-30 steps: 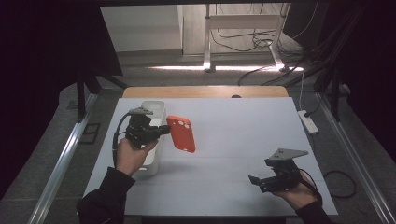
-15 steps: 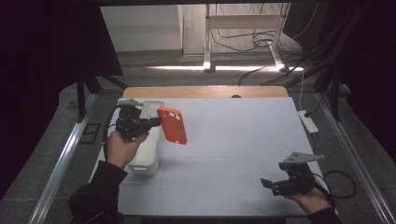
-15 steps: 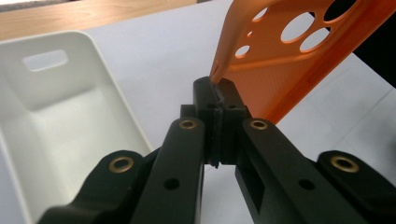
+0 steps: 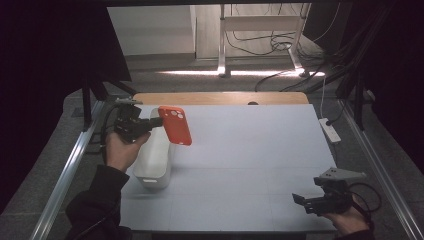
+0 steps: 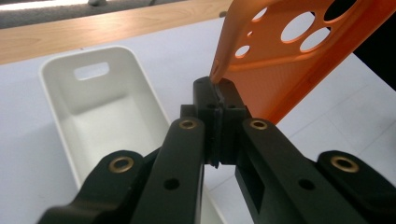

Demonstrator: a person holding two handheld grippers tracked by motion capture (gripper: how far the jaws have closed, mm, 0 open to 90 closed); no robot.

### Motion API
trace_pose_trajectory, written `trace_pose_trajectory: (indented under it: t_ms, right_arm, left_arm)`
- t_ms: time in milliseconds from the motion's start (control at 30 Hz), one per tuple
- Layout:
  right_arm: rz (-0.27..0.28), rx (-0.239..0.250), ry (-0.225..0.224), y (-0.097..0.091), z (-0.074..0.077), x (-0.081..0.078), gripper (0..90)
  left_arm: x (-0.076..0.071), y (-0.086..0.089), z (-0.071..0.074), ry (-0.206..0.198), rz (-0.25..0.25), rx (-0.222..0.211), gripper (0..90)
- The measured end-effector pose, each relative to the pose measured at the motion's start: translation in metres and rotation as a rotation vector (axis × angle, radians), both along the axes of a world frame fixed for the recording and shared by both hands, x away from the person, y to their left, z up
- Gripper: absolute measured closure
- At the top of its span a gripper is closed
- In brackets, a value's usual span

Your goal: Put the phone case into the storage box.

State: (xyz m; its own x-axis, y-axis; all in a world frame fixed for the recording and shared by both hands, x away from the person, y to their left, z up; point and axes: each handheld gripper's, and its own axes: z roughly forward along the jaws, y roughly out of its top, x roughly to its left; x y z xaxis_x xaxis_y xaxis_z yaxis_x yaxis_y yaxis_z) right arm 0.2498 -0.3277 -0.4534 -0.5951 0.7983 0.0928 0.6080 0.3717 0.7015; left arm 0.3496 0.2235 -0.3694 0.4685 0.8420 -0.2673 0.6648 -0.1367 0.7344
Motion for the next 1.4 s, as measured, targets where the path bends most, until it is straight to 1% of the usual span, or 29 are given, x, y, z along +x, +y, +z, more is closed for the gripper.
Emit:
trace_pose_trajectory:
  t_ms: [200, 400, 467, 500, 533, 700, 833, 1033, 1167, 1300, 1367, 1400]
  right_arm:
    - [-0.032, 0.021, -0.006, -0.009, 0.001, -0.005, 0.9]
    - [-0.055, 0.029, -0.009, -0.017, 0.001, -0.010, 0.8]
    - [-0.056, 0.030, -0.006, -0.018, 0.001, -0.011, 0.8]
    - [-0.066, 0.034, -0.009, -0.020, 0.001, -0.013, 0.6]
    - [-0.069, 0.038, -0.011, -0.021, 0.002, -0.013, 0.6]
    - [-0.086, 0.044, -0.019, -0.024, 0.002, -0.015, 0.6]
    - [-0.074, 0.032, -0.017, -0.023, 0.002, -0.015, 0.8]
    - [-0.074, 0.039, -0.015, -0.023, 0.002, -0.015, 1.0]
    - [-0.070, 0.034, -0.014, -0.023, 0.002, -0.015, 1.0]
    - [-0.063, 0.033, -0.010, -0.023, 0.001, -0.014, 1.7]
    - [-0.058, 0.031, -0.008, -0.022, 0.001, -0.014, 1.8]
    - [-0.058, 0.031, -0.008, -0.022, 0.001, -0.014, 1.8]
  left_arm:
    - [0.006, 0.009, 0.005, 0.001, 0.033, 0.016, 89.6]
    - [0.012, 0.017, 0.010, -0.002, 0.058, 0.029, 89.6]
    - [0.013, 0.020, 0.010, 0.001, 0.065, 0.033, 89.6]
    - [0.014, 0.021, 0.011, 0.001, 0.069, 0.036, 89.6]
    - [0.016, 0.024, 0.011, 0.003, 0.078, 0.040, 89.6]
    - [0.020, 0.031, 0.011, 0.006, 0.101, 0.045, 89.6]
    - [0.024, 0.035, 0.012, 0.002, 0.112, 0.055, 89.6]
    - [0.032, 0.040, 0.012, 0.004, 0.129, 0.079, 89.6]
    - [0.039, 0.043, 0.009, 0.008, 0.140, 0.073, 89.6]
    - [0.045, 0.043, 0.006, 0.013, 0.143, 0.079, 89.6]
    - [0.052, 0.044, 0.002, 0.020, 0.141, 0.085, 89.6]
    - [0.052, 0.044, 0.002, 0.020, 0.141, 0.085, 89.6]
